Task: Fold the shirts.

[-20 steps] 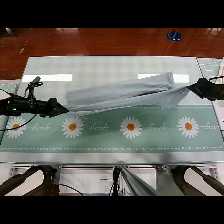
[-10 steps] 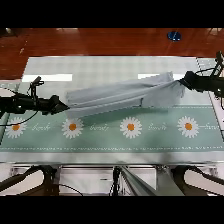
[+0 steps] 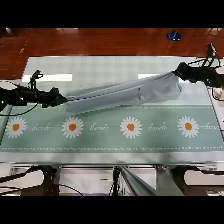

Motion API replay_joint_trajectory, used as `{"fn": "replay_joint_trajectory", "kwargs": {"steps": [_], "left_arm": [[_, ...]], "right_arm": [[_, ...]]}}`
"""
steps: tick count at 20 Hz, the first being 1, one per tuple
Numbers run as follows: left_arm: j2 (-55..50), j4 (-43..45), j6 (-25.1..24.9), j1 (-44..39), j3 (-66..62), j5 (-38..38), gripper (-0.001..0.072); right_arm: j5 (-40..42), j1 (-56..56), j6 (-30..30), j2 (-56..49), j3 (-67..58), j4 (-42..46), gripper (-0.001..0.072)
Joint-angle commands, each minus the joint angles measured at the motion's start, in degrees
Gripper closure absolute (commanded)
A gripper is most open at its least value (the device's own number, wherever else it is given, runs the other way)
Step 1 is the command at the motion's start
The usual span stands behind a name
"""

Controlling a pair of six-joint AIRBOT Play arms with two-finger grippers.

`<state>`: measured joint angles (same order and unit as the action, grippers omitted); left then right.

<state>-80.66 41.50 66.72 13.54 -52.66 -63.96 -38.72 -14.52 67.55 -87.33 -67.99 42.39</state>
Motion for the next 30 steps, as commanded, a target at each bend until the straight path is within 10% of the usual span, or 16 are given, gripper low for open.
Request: {"fn": "replay_joint_trajectory", "kwargs": {"steps": [1,6,8,9,13,16,21,25,30], "left_arm": [[-4.04,0.02,-0.04,0.0,-2.75,0.37,0.0678],[-6.88,0.04,-0.07,0.0,-3.89,0.57,0.067],[-7.43,0.04,-0.09,0.02,-3.89,1.03,0.043],[-7.39,0.04,-0.35,0.13,-3.91,1.42,0.031],[-5.84,0.07,-3.17,3.78,-7.76,0.46,0.029],[-2.49,0.07,-3.28,8.66,-12.31,-1.68,0.016],[1.9,0.04,-3.28,10.62,-13.88,-3.04,0.0157],[2.19,0.07,-3.28,7.58,-13.88,-4.48,0.0157],[2.16,0.07,-5.64,2.47,-13.88,-4.48,0.0158]], "right_arm": [[3.87,1.42,0.31,-2.69,-0.52,-0.2,0.0684],[6.88,2.84,0.81,-5.7,-0.5,-0.28,0.0682],[8.13,2.84,0.76,-6.05,-0.5,-0.31,0.0671],[8.55,2.84,0.76,-6.01,-0.52,-0.46,0.0575],[7.65,1.75,-2.03,-2.25,-0.52,-1.27,0.0295],[6.99,-1.09,-3.91,2.84,-1.62,4.52,0.0262],[-11.8,-7.3,4.76,0.98,-10.97,22.71,0.0119],[-34.18,-12.48,3.98,-8.72,-18.53,17.27,0.0115],[-34.62,-13.81,3.58,-16.83,-20.5,10.45,0.0116]]}}
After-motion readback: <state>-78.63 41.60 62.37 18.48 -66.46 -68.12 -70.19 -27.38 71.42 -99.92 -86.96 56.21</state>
